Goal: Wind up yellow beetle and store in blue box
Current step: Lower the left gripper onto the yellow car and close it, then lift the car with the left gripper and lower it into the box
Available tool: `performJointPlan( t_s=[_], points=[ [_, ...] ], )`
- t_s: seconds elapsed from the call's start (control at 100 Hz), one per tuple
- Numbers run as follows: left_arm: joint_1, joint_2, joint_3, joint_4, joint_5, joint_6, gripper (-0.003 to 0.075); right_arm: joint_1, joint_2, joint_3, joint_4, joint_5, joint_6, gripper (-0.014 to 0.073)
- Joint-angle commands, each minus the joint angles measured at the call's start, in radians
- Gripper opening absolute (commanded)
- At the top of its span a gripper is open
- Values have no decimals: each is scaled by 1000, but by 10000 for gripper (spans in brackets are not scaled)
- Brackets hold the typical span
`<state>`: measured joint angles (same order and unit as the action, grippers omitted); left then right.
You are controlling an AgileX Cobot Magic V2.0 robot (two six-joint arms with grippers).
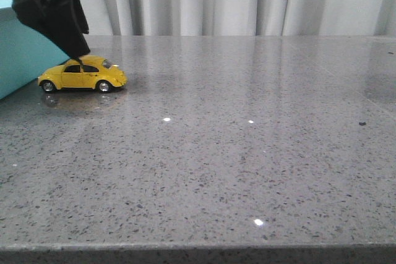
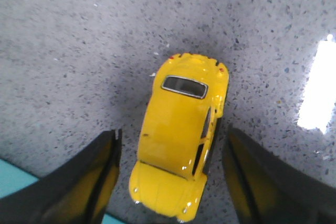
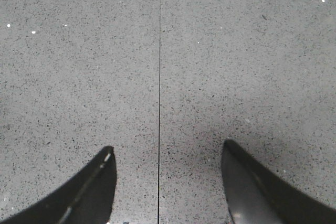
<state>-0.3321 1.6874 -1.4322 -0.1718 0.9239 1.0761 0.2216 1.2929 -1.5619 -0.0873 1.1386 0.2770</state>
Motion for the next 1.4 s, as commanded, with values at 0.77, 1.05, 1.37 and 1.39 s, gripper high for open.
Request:
performJointPlan(
  t_s=[0.77,1.05,1.37,1.39],
  points=[
    [-6,27,-33,-21,-55,3,216,0,-33,-22,-13,-42,-14,447],
    [-6,22,-65,-21,-46,1,134,0,-33,-22,-13,-42,-14,447],
    [4,-26,-304,-22,-54,-270,137,0,-33,-22,-13,-42,-15,447],
    [7,-29,-319,-22,-54,-285,138,0,-33,-22,-13,-42,-15,447]
  ],
)
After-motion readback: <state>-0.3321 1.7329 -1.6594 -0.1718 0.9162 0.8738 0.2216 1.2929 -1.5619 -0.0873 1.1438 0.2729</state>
